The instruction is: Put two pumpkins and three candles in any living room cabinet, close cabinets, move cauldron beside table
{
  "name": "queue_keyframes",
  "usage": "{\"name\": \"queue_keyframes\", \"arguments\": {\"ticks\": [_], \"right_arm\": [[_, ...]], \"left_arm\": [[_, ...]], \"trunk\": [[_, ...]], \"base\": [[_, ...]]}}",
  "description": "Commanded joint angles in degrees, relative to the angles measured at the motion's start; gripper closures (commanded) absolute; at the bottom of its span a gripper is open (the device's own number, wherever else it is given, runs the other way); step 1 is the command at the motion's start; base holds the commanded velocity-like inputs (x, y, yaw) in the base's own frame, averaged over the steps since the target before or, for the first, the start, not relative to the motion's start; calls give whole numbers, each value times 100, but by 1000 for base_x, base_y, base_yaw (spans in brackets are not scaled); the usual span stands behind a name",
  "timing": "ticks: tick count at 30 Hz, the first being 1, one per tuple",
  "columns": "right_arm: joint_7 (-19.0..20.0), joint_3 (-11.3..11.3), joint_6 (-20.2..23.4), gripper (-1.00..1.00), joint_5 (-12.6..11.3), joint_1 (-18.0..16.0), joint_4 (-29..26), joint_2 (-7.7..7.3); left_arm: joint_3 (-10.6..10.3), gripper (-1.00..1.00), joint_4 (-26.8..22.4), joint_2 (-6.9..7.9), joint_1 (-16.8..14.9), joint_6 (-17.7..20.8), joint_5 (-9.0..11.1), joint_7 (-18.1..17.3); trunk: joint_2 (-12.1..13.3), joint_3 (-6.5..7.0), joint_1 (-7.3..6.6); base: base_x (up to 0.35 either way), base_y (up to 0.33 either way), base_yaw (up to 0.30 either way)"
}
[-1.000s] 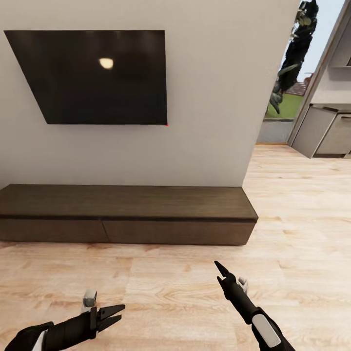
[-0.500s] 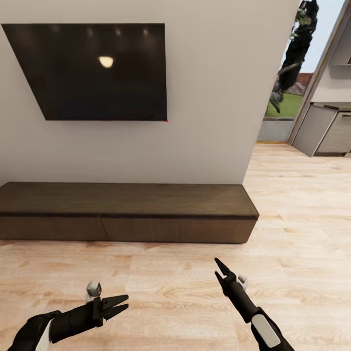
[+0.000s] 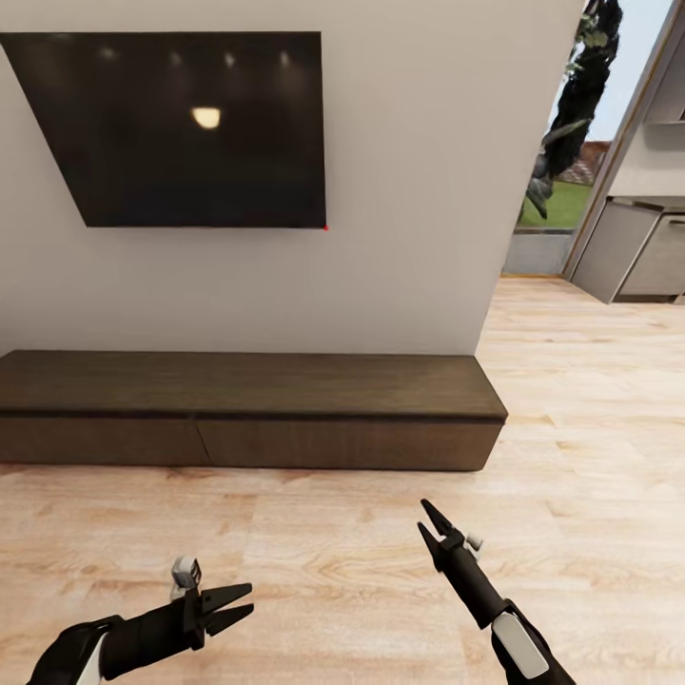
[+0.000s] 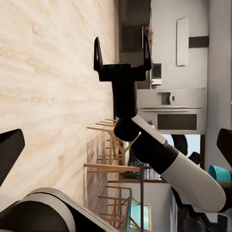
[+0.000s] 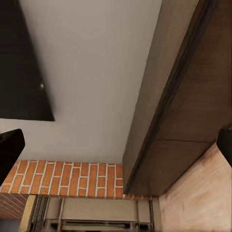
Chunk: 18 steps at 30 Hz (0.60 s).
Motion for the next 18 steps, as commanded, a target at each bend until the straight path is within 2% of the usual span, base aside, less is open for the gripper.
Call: {"name": "queue_keyframes", "arguments": {"ticks": [1,5,13,18], "right_arm": [[-51,-26,86,-100,-16,-4,6,4],[-433,-27,135,-100,-25,-4,7,5],[-629,-27,50,-100,-59,-4,-11,13],[-1141,-27,95,-100,-137,-97,-57,-1]], "left_arm": [[-7,-100,5,5,-2,58,13,-21],[-18,-100,14,-10,-2,56,0,-35],[-97,-100,15,5,-2,48,-5,-37],[-112,-100,15,9,-2,47,-8,-37]], "trunk": [[-44,-23,22],[-204,-95,110],[-525,-239,285],[-725,-328,395]], "base": [[0,0,0],[0,0,0],[0,0,0],[0,0,0]]}}
